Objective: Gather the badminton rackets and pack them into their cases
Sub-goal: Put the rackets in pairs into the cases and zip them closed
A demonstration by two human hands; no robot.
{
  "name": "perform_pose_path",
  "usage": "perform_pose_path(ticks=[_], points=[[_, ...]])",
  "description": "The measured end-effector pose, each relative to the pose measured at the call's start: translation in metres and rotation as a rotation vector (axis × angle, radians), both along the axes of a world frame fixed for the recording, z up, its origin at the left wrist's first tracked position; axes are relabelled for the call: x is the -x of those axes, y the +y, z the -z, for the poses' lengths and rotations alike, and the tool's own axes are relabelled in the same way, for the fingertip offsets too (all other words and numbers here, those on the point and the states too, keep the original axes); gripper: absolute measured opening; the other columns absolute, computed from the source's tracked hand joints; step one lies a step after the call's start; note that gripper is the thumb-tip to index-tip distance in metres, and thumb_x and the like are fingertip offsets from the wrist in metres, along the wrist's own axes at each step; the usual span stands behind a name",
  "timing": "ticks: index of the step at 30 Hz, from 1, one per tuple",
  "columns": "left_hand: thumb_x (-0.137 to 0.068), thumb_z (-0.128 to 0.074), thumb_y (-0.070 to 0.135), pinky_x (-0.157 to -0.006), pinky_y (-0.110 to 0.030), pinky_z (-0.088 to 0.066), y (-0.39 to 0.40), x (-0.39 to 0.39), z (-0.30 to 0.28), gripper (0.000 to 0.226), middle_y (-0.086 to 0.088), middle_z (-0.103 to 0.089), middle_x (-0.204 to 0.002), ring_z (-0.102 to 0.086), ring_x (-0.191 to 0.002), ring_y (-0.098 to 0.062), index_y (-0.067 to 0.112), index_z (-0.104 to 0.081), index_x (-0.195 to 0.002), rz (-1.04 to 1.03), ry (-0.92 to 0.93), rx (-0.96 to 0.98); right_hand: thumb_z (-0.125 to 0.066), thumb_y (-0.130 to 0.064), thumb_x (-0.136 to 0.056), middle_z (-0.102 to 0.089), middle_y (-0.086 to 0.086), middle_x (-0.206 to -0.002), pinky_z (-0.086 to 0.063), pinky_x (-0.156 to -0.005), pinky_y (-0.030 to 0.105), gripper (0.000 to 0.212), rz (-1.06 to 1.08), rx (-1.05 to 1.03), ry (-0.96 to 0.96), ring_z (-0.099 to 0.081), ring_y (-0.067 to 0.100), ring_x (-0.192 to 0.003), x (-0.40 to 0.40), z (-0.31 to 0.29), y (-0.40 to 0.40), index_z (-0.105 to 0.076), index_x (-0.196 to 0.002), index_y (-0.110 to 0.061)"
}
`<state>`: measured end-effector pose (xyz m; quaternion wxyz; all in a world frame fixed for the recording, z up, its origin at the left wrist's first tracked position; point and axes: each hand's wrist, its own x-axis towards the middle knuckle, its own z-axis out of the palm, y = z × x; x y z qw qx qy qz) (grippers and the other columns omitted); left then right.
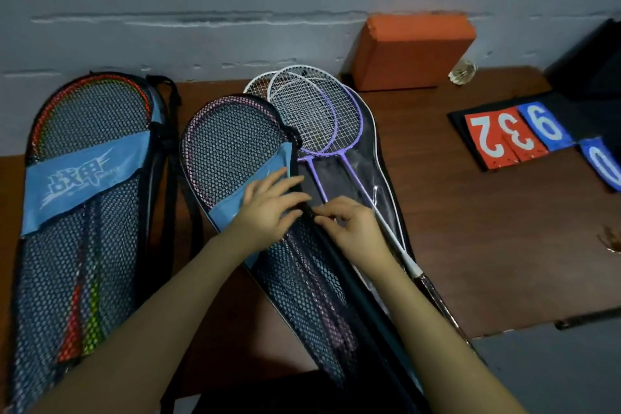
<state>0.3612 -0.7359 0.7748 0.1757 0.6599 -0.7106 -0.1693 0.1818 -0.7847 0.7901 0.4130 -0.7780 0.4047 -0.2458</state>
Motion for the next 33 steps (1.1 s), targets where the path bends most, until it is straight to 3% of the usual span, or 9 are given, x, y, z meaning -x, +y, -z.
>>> perform_pose_path(ticks=[5, 9, 12, 18, 21, 24, 27, 30, 33], points=[[-0.083, -0.036, 0.052, -0.088, -0.025, -0.012, -0.004, -0.006, 0.001, 0.043, 0.004, -0.060, -0.115, -0.043, -0.118, -0.018, 0.028, -0.071, -0.090, -0.017, 0.094, 0.104, -0.066, -0.007, -0.078, -0.066, 0.007, -0.080, -0.043, -0.073, 0.016, 0.012, -0.090, 0.075, 0.060, -0.058, 0.012, -0.076, 0.001, -0.008, 0.001, -0.073, -0.087, -0.007], [-0.083, -0.044, 0.053, -0.092, -0.029, -0.016, -0.007, -0.009, 0.005, 0.038, 0.009, -0.057, -0.110, -0.040, -0.112, -0.010, 0.028, -0.071, -0.091, -0.094, 0.210, 0.103, -0.067, -0.002, -0.077, -0.062, 0.003, -0.079, -0.039, -0.071, 0.011, 0.010, -0.076, 0.079, 0.123, -0.057, 0.014, -0.076, 0.009, -0.011, 0.005, -0.073, -0.085, -0.004], [-0.087, -0.059, 0.033, -0.092, -0.031, -0.019, -0.016, -0.008, 0.011, 0.017, 0.005, -0.058, -0.108, -0.046, -0.110, -0.016, 0.023, -0.072, -0.093, -0.225, 0.269, 0.138, -0.068, -0.001, -0.078, -0.061, 0.003, -0.077, -0.038, -0.070, 0.006, 0.009, -0.023, 0.029, 0.154, -0.055, 0.011, -0.074, 0.026, -0.006, 0.022, -0.073, -0.085, -0.003], [-0.088, -0.058, 0.031, -0.090, -0.034, -0.022, -0.024, 0.011, 0.018, 0.019, -0.001, -0.058, -0.112, -0.045, -0.113, -0.024, 0.020, -0.071, -0.098, -0.325, 0.123, 0.142, -0.069, -0.002, -0.080, -0.061, 0.002, -0.078, -0.037, -0.065, 0.004, 0.011, 0.139, -0.055, 0.173, -0.054, -0.006, -0.072, 0.063, 0.003, 0.043, -0.073, -0.089, -0.005], [-0.088, -0.058, 0.021, -0.096, -0.045, -0.026, -0.012, 0.026, 0.015, 0.020, -0.009, -0.054, -0.122, -0.039, -0.121, -0.032, 0.014, -0.066, -0.105, -0.218, 0.028, 0.177, -0.069, -0.004, -0.080, -0.063, -0.001, -0.080, -0.037, -0.065, 0.004, 0.010, 0.179, -0.039, 0.164, -0.054, -0.009, -0.071, 0.067, 0.003, 0.046, -0.074, -0.088, -0.007], [-0.087, -0.058, 0.026, -0.100, -0.048, -0.022, 0.011, 0.048, 0.018, 0.026, -0.004, -0.051, -0.132, -0.032, -0.129, -0.029, 0.021, -0.064, -0.111, 0.041, -0.035, 0.167, -0.068, -0.004, -0.080, -0.062, -0.003, -0.079, -0.038, -0.067, 0.004, 0.011, 0.187, 0.003, 0.135, -0.055, -0.010, -0.071, 0.069, 0.007, 0.049, -0.073, -0.090, -0.006], [-0.089, -0.056, 0.030, -0.099, -0.035, -0.011, 0.033, 0.070, 0.017, 0.024, 0.004, -0.053, -0.129, -0.034, -0.131, -0.024, 0.023, -0.065, -0.110, -0.001, -0.011, 0.112, -0.067, -0.005, -0.081, -0.063, 0.001, -0.081, -0.043, -0.068, 0.012, 0.009, 0.135, 0.021, 0.126, -0.055, -0.002, -0.069, 0.071, 0.011, 0.049, -0.073, -0.088, -0.007], [-0.086, -0.061, 0.028, -0.091, -0.028, -0.013, 0.035, 0.078, 0.010, 0.013, 0.006, -0.058, -0.115, -0.040, -0.121, -0.019, 0.023, -0.067, -0.097, -0.133, 0.106, 0.080, -0.067, -0.009, -0.082, -0.066, 0.005, -0.083, -0.050, -0.072, 0.033, 0.008, 0.053, 0.035, 0.146, -0.060, 0.016, -0.077, 0.073, 0.014, 0.046, -0.073, -0.087, -0.007], [-0.084, -0.064, 0.032, -0.090, -0.029, -0.017, 0.029, 0.076, 0.008, 0.010, 0.008, -0.061, -0.105, -0.045, -0.112, -0.017, 0.026, -0.069, -0.089, -0.191, 0.111, 0.050, -0.065, -0.009, -0.083, -0.066, 0.006, -0.084, -0.050, -0.074, 0.038, 0.009, 0.034, 0.049, 0.131, -0.061, 0.022, -0.082, 0.079, 0.018, 0.047, -0.072, -0.087, -0.006]])
